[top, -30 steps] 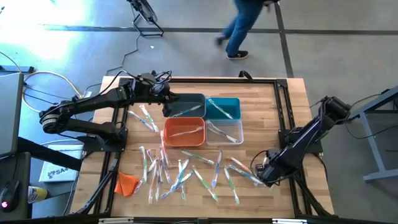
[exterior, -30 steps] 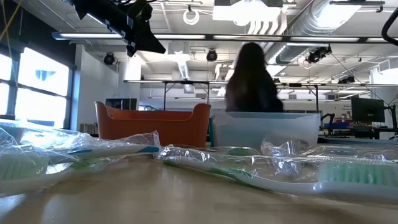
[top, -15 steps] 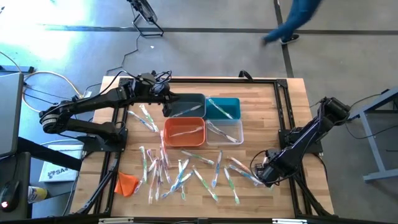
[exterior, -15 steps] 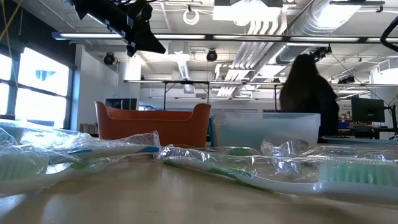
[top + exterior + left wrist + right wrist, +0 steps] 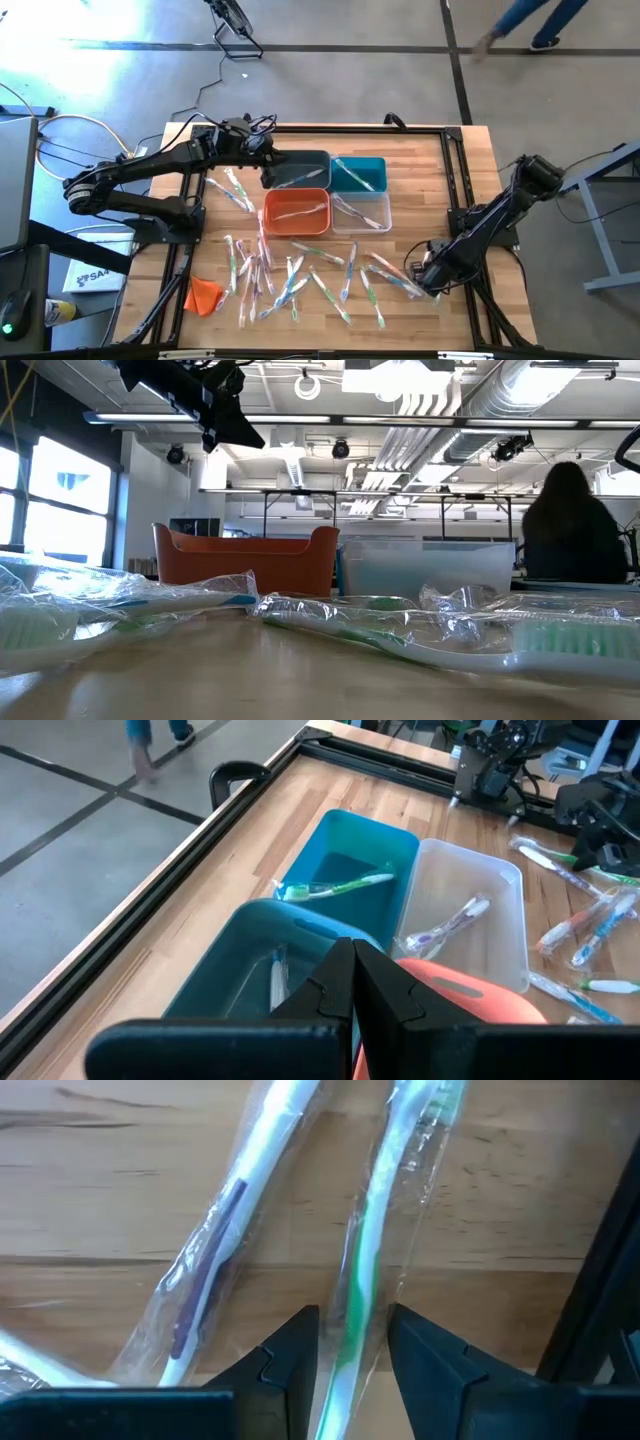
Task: Pick & Place Toothbrushes
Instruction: Put the green toothbrush into the right blue bin
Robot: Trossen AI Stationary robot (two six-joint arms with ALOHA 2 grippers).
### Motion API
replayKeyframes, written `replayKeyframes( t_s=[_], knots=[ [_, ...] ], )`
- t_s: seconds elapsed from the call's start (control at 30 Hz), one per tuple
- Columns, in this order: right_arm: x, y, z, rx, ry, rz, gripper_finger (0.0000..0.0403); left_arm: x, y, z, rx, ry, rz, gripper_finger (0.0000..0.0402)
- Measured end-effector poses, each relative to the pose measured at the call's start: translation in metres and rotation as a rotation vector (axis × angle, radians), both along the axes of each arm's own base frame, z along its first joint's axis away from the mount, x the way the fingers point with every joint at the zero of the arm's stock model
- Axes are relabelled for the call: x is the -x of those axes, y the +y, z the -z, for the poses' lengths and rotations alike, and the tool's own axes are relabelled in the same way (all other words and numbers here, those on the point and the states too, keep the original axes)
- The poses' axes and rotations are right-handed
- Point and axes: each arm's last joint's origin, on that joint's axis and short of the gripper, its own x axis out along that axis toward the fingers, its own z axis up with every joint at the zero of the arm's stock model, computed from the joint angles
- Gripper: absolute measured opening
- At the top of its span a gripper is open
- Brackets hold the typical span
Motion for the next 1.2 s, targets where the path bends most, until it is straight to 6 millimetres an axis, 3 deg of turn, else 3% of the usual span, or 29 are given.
replayKeyframes(
  t_s=[0.5,1.2],
  knots=[
    [0.0014,-0.0015,0.0031,0.004,0.001,-0.005,0.0113,0.0001,0.0003,0.0000,-0.005,0.002,-0.011,0.0000],
    [-0.0010,0.0001,0.0037,-0.008,-0.038,-0.046,0.0016,0.0001,0.0007,-0.0004,-0.017,0.002,-0.018,0.0000]
  ],
)
